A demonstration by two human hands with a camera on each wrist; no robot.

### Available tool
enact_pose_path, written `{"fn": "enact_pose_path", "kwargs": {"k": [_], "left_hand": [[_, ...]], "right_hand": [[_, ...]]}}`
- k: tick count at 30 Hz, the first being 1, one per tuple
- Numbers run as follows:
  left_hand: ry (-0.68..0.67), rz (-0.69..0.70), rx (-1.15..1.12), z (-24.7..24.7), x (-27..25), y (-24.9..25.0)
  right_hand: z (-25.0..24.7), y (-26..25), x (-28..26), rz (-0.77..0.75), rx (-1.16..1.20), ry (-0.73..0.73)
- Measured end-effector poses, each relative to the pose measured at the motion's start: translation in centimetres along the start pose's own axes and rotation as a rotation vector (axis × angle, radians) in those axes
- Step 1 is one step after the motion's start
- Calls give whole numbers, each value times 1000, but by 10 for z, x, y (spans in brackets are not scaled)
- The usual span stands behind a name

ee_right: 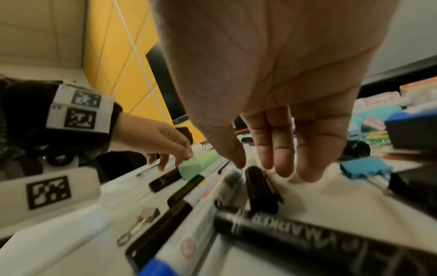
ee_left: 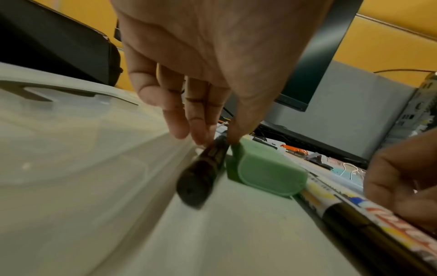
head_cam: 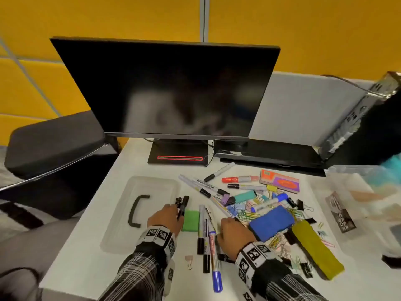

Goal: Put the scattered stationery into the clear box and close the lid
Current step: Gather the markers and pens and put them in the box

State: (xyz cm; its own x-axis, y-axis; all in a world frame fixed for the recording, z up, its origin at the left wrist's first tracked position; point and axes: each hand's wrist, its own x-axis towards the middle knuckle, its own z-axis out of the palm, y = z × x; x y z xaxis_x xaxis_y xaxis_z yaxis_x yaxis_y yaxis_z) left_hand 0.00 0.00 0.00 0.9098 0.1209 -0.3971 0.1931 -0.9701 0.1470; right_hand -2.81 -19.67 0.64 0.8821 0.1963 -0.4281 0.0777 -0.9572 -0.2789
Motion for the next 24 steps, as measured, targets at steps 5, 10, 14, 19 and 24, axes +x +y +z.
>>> {"fn": "enact_pose_path", "kwargs": {"k": [5,10,14,19,24], "left_hand": [[-36,25,45,-2,8,1],[-72,42,55,-6,11,0],[-73,81,-107,-15,6,-5],[-33,296,-390,-25,-3,-8],[-143,575,-391,-13,-23,2]], "right_hand": [[7,-3,8,97,17,-37],[-4,14,6,128,317,84],[-11,44,-20,71,454,160],[-7,73,-56,-16,253,99],[13,78,-65,-7,49,-65]]}}
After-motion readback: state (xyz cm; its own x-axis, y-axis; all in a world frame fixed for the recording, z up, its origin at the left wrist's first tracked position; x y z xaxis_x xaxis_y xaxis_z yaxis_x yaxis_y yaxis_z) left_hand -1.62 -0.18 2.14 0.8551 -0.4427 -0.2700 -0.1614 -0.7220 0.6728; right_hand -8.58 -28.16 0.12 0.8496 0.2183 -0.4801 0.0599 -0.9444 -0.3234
